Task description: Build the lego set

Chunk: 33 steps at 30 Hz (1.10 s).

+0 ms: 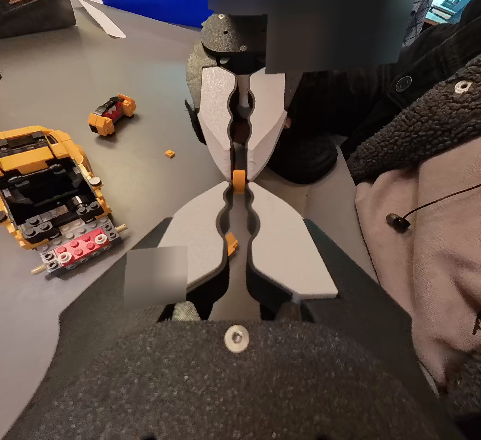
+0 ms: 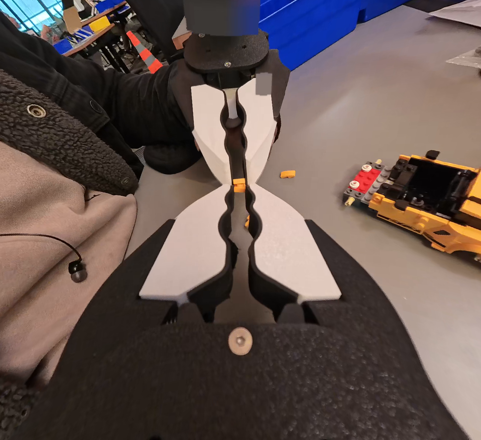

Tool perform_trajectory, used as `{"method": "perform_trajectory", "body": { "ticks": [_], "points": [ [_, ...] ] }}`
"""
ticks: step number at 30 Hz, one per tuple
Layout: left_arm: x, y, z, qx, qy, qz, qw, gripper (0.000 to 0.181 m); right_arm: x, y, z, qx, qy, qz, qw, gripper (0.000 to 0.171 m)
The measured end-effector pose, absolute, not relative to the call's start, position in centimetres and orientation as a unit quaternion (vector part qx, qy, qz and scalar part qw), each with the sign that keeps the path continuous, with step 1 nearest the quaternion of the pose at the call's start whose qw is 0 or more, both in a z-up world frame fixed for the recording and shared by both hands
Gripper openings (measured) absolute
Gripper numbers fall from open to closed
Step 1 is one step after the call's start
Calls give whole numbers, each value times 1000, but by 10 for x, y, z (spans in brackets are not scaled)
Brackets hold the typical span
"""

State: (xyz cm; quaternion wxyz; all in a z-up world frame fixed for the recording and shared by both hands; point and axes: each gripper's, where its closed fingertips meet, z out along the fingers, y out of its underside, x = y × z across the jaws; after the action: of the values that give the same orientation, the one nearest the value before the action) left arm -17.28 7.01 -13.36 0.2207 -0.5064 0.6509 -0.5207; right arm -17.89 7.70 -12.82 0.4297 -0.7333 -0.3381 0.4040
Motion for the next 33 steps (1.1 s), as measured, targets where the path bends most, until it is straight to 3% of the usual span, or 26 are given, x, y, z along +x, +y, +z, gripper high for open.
{"method": "perform_trajectory", "body": {
  "ticks": [21,33],
  "points": [
    [-178,83,-116,-507,581,-599,213,8,-184,92,-119,-719,-329,440,426,8],
    [-177,83,-130,-511,610,-561,225,8,-184,88,-128,-731,-355,400,424,8]
  ]
}}
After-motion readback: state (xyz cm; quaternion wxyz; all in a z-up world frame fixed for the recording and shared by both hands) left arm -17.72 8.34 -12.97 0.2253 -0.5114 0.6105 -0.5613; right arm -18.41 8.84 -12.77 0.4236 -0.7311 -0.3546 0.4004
